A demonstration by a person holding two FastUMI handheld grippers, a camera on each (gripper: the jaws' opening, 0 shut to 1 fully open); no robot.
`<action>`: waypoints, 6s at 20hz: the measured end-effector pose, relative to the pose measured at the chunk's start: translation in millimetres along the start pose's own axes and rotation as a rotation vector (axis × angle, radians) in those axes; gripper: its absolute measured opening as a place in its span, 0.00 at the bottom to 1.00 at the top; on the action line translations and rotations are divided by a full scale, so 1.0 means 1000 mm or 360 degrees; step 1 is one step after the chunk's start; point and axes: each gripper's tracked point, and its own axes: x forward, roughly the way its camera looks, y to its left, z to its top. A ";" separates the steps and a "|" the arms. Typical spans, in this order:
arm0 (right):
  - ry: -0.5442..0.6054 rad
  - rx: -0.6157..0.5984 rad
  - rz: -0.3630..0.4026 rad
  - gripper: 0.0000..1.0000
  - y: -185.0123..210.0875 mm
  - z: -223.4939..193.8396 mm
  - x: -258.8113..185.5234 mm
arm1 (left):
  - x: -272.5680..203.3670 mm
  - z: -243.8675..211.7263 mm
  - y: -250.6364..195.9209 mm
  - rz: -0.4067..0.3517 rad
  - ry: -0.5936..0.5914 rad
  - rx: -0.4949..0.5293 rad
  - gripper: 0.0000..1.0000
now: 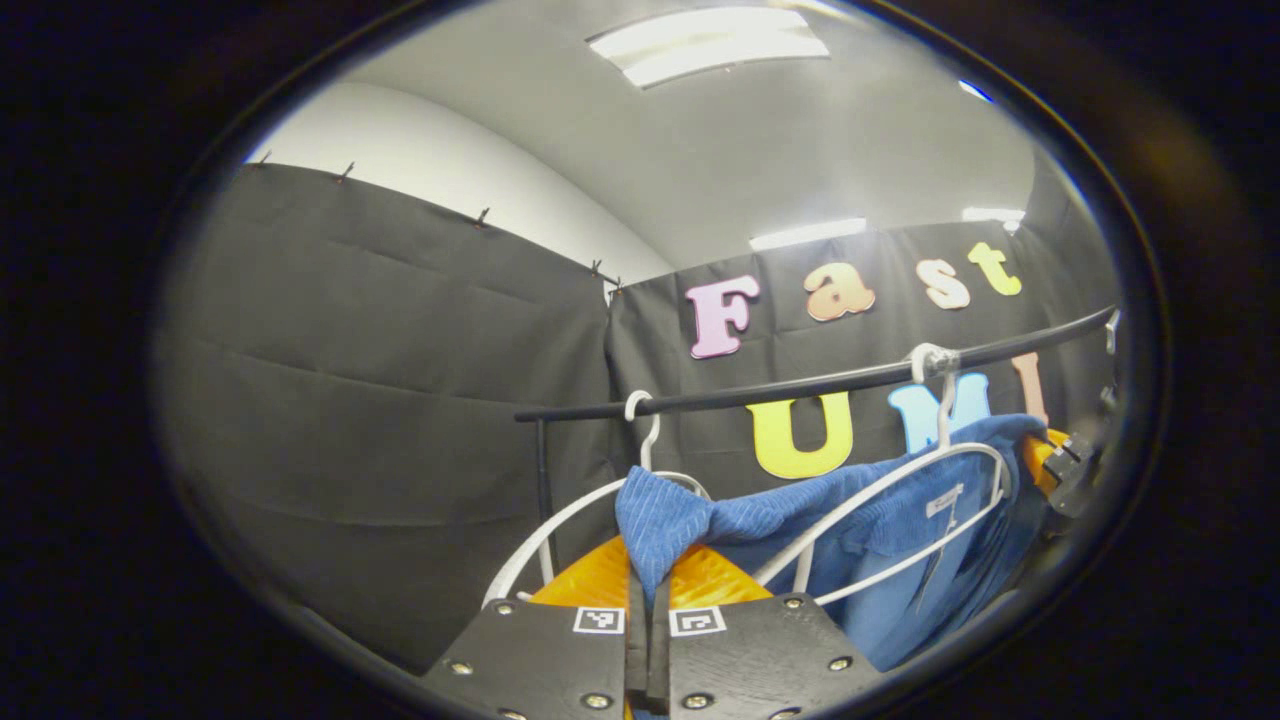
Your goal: Grasp the clothes on the hanger with both hands and then place them into the laundry hamper below.
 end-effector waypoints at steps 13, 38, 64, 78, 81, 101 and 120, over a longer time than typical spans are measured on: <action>0.0274 -0.0157 -0.0087 0.02 -0.016 -0.085 0.003 | 0.047 -0.059 -0.026 -0.0248 0.0128 -0.0104 0.01; 0.0637 0.0087 0.0060 0.02 0.033 -0.135 -0.097 | -0.030 -0.134 -0.002 -0.0211 0.0340 -0.0206 0.01; 0.0617 0.0274 0.0096 0.02 0.157 0.029 -0.312 | -0.188 -0.078 -0.049 -0.0842 0.0229 -0.0503 0.06; 0.1036 0.0354 0.0179 0.02 0.196 -0.076 -0.401 | -0.258 -0.213 -0.064 -0.0851 0.0568 -0.0384 0.01; 0.1151 0.0331 0.0180 0.02 0.197 -0.105 -0.420 | -0.262 -0.248 -0.066 -0.0844 0.0669 -0.0321 0.06; 0.1800 0.0082 0.0248 0.05 0.190 -0.251 -0.533 | -0.345 -0.452 -0.054 -0.0792 0.1372 0.0043 0.02; 0.1472 0.0146 0.0109 0.94 0.179 -0.164 -0.504 | -0.305 -0.355 -0.045 -0.0786 0.1044 0.0014 0.88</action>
